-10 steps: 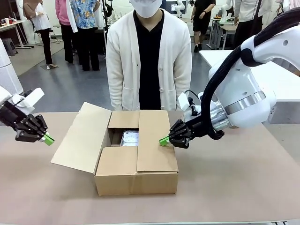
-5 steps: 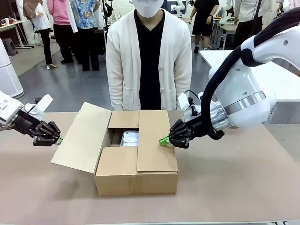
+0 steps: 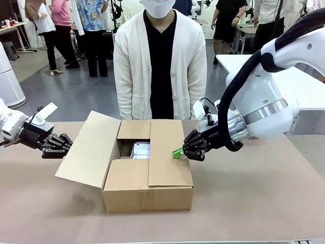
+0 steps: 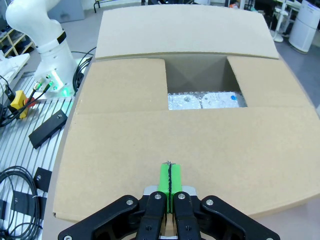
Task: Wrap the clocks to prevent damage.
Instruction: Push the left (or right) flap of the Package Box to close it.
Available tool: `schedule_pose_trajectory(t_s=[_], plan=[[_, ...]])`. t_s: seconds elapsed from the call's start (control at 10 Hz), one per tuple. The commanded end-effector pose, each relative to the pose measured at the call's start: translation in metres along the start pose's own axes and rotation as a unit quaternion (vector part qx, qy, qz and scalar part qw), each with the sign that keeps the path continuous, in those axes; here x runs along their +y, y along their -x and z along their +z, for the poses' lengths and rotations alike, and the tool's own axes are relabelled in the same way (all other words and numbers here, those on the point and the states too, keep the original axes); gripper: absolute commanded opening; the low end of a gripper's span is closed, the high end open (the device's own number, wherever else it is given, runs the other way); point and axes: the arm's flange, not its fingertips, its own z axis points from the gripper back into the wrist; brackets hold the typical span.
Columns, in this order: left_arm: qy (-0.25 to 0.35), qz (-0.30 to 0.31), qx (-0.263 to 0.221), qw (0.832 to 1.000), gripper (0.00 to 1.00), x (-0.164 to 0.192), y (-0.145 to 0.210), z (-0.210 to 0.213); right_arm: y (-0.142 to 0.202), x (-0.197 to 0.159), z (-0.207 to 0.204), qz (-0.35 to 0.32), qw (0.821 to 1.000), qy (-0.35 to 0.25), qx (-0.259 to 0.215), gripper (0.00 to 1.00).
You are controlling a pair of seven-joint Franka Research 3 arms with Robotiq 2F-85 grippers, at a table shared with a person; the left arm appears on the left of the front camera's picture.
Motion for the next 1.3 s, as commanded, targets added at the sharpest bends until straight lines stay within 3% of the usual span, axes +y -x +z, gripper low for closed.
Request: schedule_pose_trajectory(t_s=[0.0,0.5,1.2], plan=[[0.006,-0.018,-0.029,0.999,0.00,0.002,0.009,-0.008,0.004,0.000,-0.003,-0.004,1.000,-0.002,0.004,0.01],[0.020,-0.020,-0.085,0.996,0.00,0.007,-0.010,-0.021,0.004,0.000,-0.003,-0.004,1.000,-0.002,0.004,0.01],[0.045,-0.057,-0.088,0.993,0.00,0.019,-0.058,-0.062,0.004,0.000,-0.003,-0.004,1.000,-0.002,0.004,0.01]])
